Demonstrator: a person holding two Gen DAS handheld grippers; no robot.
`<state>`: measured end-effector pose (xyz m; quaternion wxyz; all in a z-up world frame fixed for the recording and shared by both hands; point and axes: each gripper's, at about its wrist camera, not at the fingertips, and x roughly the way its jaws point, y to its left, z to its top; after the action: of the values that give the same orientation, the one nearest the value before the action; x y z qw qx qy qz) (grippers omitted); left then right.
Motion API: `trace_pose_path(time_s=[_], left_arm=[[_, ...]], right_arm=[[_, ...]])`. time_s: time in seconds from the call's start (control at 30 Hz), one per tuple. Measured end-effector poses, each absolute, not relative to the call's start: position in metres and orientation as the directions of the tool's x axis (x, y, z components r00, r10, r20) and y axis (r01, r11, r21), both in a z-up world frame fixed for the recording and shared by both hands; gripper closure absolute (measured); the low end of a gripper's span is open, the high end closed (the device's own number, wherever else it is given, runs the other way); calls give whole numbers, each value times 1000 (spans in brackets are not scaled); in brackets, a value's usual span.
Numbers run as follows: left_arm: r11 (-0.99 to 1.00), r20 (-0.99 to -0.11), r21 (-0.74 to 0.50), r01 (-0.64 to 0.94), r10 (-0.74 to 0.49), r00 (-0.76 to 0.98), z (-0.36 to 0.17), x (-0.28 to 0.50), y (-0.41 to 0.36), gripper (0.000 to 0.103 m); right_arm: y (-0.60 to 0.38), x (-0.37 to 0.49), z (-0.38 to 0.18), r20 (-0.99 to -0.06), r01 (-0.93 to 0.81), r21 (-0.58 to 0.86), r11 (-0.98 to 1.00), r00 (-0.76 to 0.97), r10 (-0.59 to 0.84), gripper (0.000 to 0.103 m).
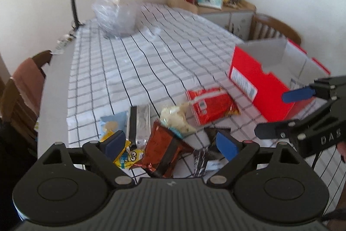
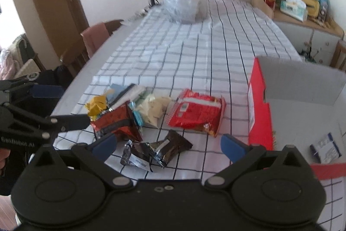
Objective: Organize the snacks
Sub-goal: 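Return both tools to the snack pile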
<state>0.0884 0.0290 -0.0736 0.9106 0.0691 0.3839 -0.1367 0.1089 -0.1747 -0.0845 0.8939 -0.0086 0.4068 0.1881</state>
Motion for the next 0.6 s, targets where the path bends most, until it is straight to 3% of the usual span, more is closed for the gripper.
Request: trace_pose_path(time_s=[0.6], left_arm=[[881, -851, 114, 458, -151, 502, -152, 147, 25, 12]], right_arm=[[-144, 176, -160, -868, -98, 142, 985, 465, 171, 12]])
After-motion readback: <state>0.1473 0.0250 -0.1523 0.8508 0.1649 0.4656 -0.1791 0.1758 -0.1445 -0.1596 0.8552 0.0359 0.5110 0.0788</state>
